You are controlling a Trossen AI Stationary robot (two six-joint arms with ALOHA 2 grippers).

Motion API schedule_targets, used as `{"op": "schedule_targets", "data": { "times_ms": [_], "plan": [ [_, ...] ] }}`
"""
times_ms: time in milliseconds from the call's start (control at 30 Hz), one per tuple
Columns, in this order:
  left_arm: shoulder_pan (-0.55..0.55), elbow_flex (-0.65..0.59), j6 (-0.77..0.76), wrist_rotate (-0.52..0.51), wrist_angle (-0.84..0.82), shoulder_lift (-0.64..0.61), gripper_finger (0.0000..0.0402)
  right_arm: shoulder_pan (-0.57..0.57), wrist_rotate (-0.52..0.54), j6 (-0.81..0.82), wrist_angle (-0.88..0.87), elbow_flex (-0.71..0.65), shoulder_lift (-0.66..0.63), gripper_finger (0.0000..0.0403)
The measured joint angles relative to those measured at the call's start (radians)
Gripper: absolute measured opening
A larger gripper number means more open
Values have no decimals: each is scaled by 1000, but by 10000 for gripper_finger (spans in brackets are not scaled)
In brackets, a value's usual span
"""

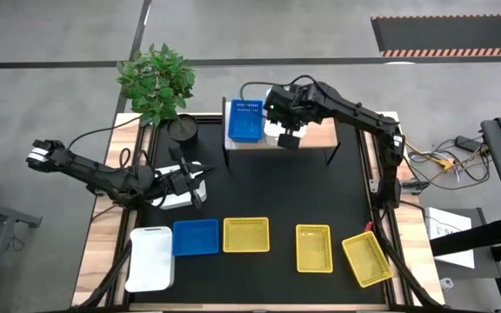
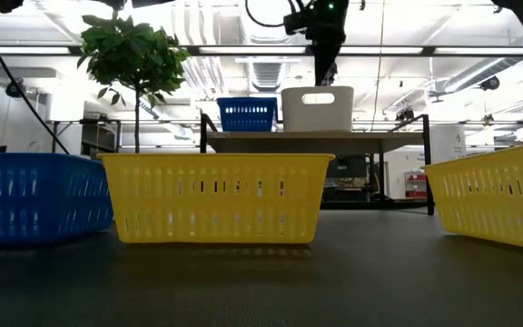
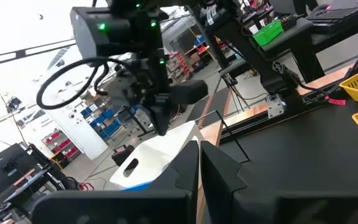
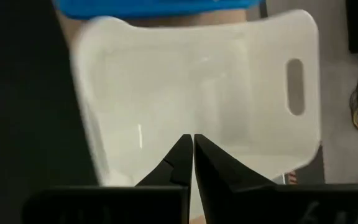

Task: Stack baskets on shelf by color
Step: Put the left yellow bin on the shelf

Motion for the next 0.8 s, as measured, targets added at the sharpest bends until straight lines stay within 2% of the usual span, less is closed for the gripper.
{"op": "schedule_targets", "data": {
  "times_ms": [167, 367, 433, 600, 700, 800],
  "plan": [
    [0, 0, 0, 0, 0, 0, 0, -14, -23, 2, 51, -1, -3, 9],
    [0, 0, 0, 0, 0, 0, 0, -3, -30, 50, -3, -3, -33, 8],
    [0, 0, 0, 0, 0, 0, 0, 35, -64, 89, -40, -4, -67, 8],
    [0, 0, 0, 0, 0, 0, 0, 171, -242, 109, -19, -80, -182, 8],
    [0, 0, 1, 0, 0, 0, 0, 264, -339, 124, 14, -189, -258, 8],
    [0, 0, 1, 0, 1, 0, 0, 367, -346, 144, 120, -344, -344, 8]
  ]
}}
